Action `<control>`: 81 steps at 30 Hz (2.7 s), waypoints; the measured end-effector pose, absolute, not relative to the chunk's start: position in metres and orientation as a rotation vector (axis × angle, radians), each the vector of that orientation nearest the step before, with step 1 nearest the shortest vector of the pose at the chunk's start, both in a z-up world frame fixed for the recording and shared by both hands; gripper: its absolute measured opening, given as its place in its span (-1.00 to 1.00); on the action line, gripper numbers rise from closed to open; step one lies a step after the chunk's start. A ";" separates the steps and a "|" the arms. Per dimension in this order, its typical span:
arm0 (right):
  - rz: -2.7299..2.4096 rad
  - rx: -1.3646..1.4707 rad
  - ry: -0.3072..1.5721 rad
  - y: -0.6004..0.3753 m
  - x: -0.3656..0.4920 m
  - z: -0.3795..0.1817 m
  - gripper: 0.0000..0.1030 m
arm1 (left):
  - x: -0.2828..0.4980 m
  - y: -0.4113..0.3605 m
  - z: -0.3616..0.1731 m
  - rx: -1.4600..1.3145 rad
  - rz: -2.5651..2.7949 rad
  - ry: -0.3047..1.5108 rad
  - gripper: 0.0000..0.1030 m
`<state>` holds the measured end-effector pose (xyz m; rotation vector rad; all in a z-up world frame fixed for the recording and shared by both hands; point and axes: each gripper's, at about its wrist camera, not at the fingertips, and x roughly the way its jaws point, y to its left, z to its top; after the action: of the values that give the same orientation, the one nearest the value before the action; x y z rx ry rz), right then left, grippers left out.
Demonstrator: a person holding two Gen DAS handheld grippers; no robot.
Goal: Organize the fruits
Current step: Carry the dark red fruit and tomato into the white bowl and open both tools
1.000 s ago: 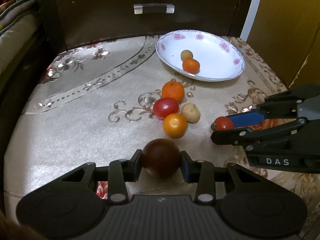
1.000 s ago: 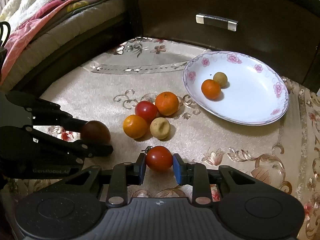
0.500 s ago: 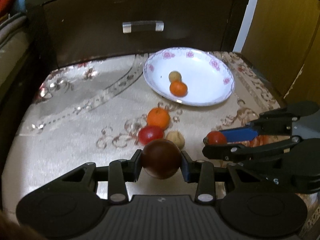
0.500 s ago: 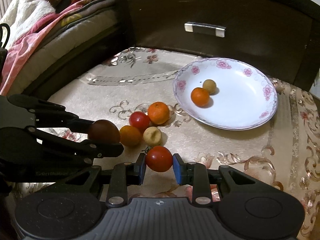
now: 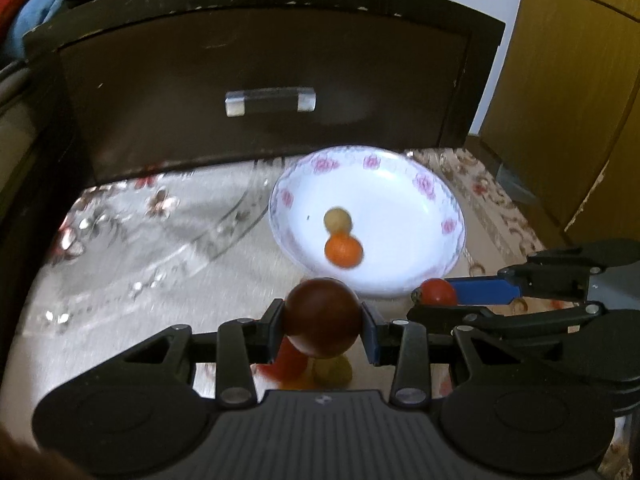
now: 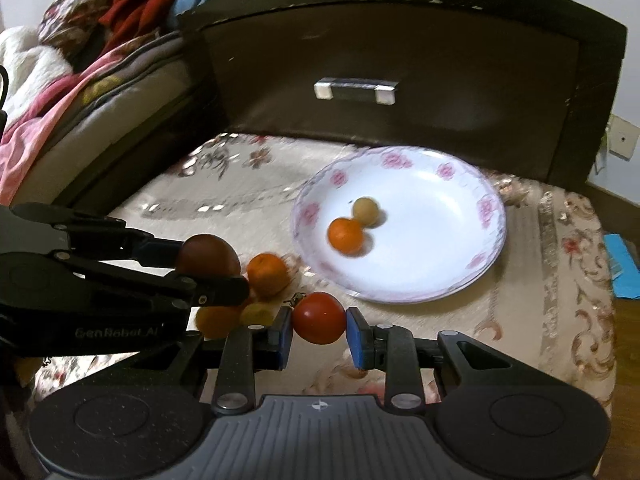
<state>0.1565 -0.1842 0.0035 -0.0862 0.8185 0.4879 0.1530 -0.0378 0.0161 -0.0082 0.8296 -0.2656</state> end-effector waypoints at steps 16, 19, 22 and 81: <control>0.383 -0.044 0.773 -0.203 0.202 -0.002 -0.54 | 0.211 -0.056 0.002 0.021 -0.280 0.808 -0.10; 0.380 -0.049 0.773 -0.202 0.207 -0.005 -0.54 | 0.215 -0.054 0.000 0.017 -0.275 0.808 -0.10; 0.379 -0.053 0.769 -0.201 0.211 -0.006 -0.54 | 0.219 -0.052 -0.002 0.014 -0.270 0.806 -0.10; 0.351 -0.034 0.727 -0.200 0.216 -0.001 -0.42 | 0.217 -0.049 0.010 0.059 -0.228 0.735 -0.07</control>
<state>0.2163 -0.1997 -0.0007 -0.0340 0.7268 0.3508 0.2166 -0.0495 0.0102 0.0589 0.7353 -0.2280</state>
